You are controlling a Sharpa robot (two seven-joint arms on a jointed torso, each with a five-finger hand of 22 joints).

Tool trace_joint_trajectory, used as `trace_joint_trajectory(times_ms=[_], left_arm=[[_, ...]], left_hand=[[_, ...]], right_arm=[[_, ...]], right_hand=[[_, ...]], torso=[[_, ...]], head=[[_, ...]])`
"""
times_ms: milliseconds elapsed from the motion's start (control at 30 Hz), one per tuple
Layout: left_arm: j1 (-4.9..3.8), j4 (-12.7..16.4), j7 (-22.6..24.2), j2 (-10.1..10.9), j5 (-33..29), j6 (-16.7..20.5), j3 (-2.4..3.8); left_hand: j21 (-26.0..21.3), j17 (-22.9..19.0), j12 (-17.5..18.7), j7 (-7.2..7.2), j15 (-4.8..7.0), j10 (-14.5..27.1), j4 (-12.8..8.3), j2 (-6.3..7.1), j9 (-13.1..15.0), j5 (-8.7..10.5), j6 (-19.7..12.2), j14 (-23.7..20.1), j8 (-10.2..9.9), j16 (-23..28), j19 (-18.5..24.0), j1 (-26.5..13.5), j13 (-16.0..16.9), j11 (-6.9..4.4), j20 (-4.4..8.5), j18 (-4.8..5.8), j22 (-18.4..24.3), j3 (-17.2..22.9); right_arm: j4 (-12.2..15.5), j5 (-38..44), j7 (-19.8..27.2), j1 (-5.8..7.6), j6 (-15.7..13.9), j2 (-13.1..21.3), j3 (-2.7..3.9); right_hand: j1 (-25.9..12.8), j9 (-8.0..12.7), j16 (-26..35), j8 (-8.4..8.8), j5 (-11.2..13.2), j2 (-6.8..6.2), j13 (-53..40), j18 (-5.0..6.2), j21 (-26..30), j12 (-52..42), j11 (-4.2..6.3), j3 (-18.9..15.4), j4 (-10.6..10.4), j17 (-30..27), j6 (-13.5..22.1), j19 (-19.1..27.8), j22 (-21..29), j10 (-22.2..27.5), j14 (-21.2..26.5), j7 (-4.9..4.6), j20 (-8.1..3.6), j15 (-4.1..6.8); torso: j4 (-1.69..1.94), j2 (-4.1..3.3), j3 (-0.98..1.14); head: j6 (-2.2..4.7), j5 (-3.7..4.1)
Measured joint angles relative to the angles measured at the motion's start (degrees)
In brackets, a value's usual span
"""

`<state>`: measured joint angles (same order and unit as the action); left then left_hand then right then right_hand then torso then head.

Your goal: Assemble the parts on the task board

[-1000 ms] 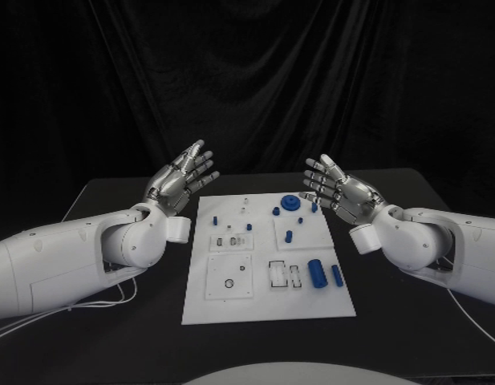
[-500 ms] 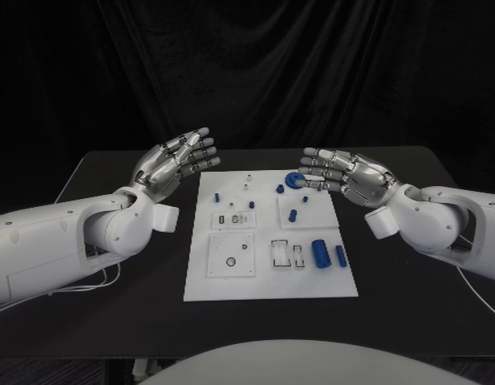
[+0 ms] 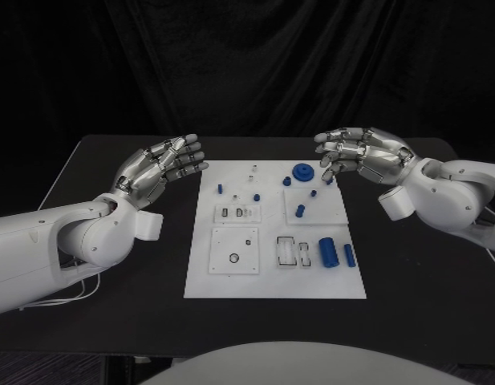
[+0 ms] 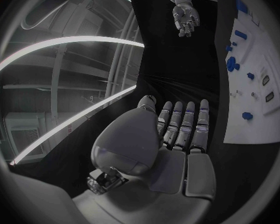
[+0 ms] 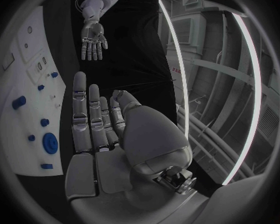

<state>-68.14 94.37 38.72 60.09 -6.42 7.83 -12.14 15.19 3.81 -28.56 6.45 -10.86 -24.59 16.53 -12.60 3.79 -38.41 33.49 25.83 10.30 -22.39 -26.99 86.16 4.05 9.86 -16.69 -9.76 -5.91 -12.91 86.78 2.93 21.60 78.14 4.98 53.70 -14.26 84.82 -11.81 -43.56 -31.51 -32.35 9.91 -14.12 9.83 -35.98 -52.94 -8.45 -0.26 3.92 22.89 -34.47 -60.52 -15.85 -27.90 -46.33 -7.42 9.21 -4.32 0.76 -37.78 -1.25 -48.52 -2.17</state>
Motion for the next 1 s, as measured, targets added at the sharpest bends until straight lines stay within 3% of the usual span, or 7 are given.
trace_joint_trajectory(times_ms=[133,200,267,400,667,833,1000], left_arm=[[0.0,1.1,0.0,1.3,-0.2,-0.1,0.02],[0.0,1.7,0.0,1.9,-0.3,-0.1,0.01],[-0.01,2.5,0.0,2.6,-0.3,-0.1,0.02],[-0.06,3.4,0.1,3.3,-0.3,-0.1,0.1],[-0.85,4.5,0.1,4.1,-0.3,-0.1,0.31],[-1.15,4.7,0.1,4.2,-0.3,-0.2,0.3],[-1.24,4.7,0.1,4.1,-0.3,-0.3,0.3]], left_hand=[[0.0,0.0,-0.2,0.0,0.0,0.0,0.0,-0.09,0.0,-0.26,0.0,0.0,0.0,0.0,0.0,0.1,0.0,0.0,0.0,0.0,0.1,0.3],[0.0,0.0,-0.2,0.0,0.0,0.0,0.1,-0.09,0.0,-0.36,0.0,0.0,0.0,0.0,0.0,0.1,0.0,0.0,0.0,0.0,0.1,0.4],[0.0,0.0,-0.2,0.2,0.0,0.0,0.1,-0.31,0.0,-0.36,0.2,0.0,0.0,0.0,0.0,0.3,0.0,0.0,0.0,0.01,0.2,0.4],[0.0,0.0,-0.2,0.2,0.0,0.2,-0.1,-0.08,0.0,-0.58,0.2,0.0,0.0,-0.2,0.0,0.5,0.0,0.2,0.0,0.0,0.2,0.5],[0.0,0.0,-0.5,0.41,0.0,0.2,-0.1,-0.08,0.0,-0.58,0.4,0.0,0.0,-0.2,0.0,0.5,0.0,0.2,0.0,0.01,0.2,0.8],[0.0,0.0,-0.5,0.41,0.0,0.2,-0.1,0.14,0.0,-0.62,0.4,0.0,0.0,-0.4,0.0,0.8,0.0,0.2,0.0,0.01,0.2,0.9],[0.0,0.0,-0.5,0.41,0.01,0.4,-0.1,-0.11,0.0,-1.03,0.4,0.0,0.0,-0.4,0.0,1.0,-0.1,0.41,0.0,0.01,0.3,1.2]], right_arm=[[-0.4,6.3,-2.3,3.21,-2.2,-1.1,0.07],[-0.7,9.7,-3.7,4.58,-3.5,-1.7,0.06],[-0.9,15.5,-6.0,6.47,-5.2,-2.5,0.04],[-1.0,25.7,-9.6,8.36,-7.3,-3.5,0.07],[-0.5,54.3,-18.5,10.09,-10.8,-5.7,0.06],[0.1,70.0,-22.4,10.31,-12.4,-6.2,0.04],[0.3,80.4,-24.6,10.36,-13.8,-6.2,0.04]], right_hand=[[0.7,-0.1,-5.4,-1.7,-1.3,-2.08,-0.1,0.01,-12.9,-0.6,1.91,3.6,1.2,4.1,-3.5,-0.2,-9.1,-7.7,-5.0,-0.85,-1.18,1.65],[0.1,-0.1,-7.5,-2.17,-0.6,-2.6,-0.1,-0.13,-21.1,0.1,2.19,4.9,1.1,5.0,-4.3,-3.5,-19.3,-8.7,-6.7,-1.09,-1.39,2.01],[-0.3,0.1,-11.6,-2.27,2.8,-3.68,0.0,-3.23,-36.1,1.6,2.53,8.0,0.8,5.9,-4.5,-10.9,-39.6,-9.8,-10.1,-1.23,-1.43,2.32],[-2.2,0.8,-16.3,-0.68,9.2,-6.18,2.2,-5.98,-46.2,7.3,1.65,13.2,-0.7,6.5,-5.3,-18.3,-56.1,-9.4,-13.1,-0.39,-0.78,1.82],[-4.9,2.7,-24.7,6.07,15.8,-11.57,4.9,-9.44,-53.8,14.3,1.64,19.3,-4.0,13.6,-6.2,-23.5,-59.1,-11.1,-22.2,1.54,-1.19,2.79],[-5.5,3.8,-25.5,10.67,17.1,-13.57,6.3,-9.42,-53.9,18.4,1.6,20.8,-5.8,15.1,-8.1,-23.4,-59.1,-12.3,-24.2,1.72,-1.34,3.3],[-6.0,4.1,-25.9,12.72,18.2,-14.14,6.8,-9.42,-53.9,20.3,1.81,20.7,-6.7,15.4,-8.7,-23.4,-59.1,-12.5,-24.6,1.88,-1.33,3.31]], torso=[[0.01,-0.86,-0.2],[0.02,-1.23,-0.27],[0.03,-1.74,-0.37],[0.03,-2.18,-0.47],[0.73,-4.52,-1.12],[1.22,-5.73,-1.68],[1.51,-6.41,-1.99]], head=[[0.36,-0.12],[0.51,-0.19],[0.64,-0.3],[0.53,-0.52],[2.4,0.3],[3.01,0.99],[3.07,1.67]])
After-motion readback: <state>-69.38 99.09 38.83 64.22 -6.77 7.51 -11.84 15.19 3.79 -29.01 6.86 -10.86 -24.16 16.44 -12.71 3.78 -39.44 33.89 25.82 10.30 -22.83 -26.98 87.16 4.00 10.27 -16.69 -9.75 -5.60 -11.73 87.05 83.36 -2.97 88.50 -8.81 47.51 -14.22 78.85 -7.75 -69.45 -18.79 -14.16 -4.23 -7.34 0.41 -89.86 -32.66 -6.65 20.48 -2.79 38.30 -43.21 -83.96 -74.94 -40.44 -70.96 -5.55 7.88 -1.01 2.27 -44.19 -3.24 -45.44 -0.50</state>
